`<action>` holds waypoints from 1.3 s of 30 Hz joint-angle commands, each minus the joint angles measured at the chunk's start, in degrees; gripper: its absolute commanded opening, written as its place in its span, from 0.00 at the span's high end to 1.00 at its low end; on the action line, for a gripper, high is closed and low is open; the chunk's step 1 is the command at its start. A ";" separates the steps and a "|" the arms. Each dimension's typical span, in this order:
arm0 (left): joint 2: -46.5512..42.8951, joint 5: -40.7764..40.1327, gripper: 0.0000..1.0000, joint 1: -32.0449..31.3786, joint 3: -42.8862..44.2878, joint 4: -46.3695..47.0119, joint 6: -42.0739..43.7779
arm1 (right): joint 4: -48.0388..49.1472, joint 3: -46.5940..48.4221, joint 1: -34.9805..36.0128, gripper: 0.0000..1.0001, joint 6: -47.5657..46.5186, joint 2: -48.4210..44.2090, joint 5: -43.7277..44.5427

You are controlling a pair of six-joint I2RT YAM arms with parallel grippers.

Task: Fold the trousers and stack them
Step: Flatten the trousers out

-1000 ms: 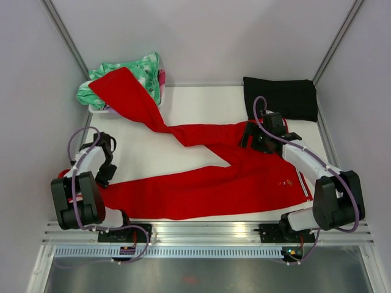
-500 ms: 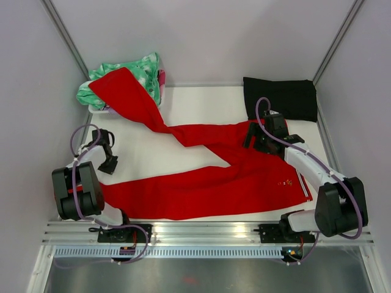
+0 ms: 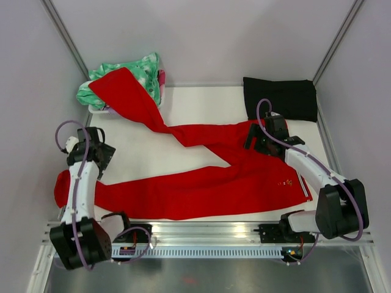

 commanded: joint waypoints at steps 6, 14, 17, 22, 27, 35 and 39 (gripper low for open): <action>-7.21 8.42 0.16 -0.37 -12.25 -3.96 -1.42 | 4.70 -3.77 0.22 0.04 0.93 -1.49 -2.08; -2.56 7.11 0.19 -3.45 -17.19 0.44 -3.62 | 7.25 -7.19 0.22 0.04 1.28 -3.51 -3.50; 1.92 7.02 0.23 -5.38 -17.37 3.87 -3.61 | 7.08 -7.72 0.22 0.04 1.37 -4.22 -3.50; 9.48 5.70 0.52 -8.28 -17.63 8.43 -4.59 | 5.85 -7.37 0.22 0.03 0.58 -5.09 -1.92; 11.60 6.23 0.93 -8.99 -16.93 14.59 -1.26 | 5.32 -7.11 0.22 0.03 0.93 -5.80 -1.04; 15.89 6.33 0.97 -9.16 -6.13 18.39 10.17 | 3.74 -7.90 0.13 0.02 3.21 -5.89 4.49; 13.65 6.49 0.58 -9.95 -2.87 11.10 12.37 | 2.77 -8.25 0.13 0.02 4.62 -6.32 8.09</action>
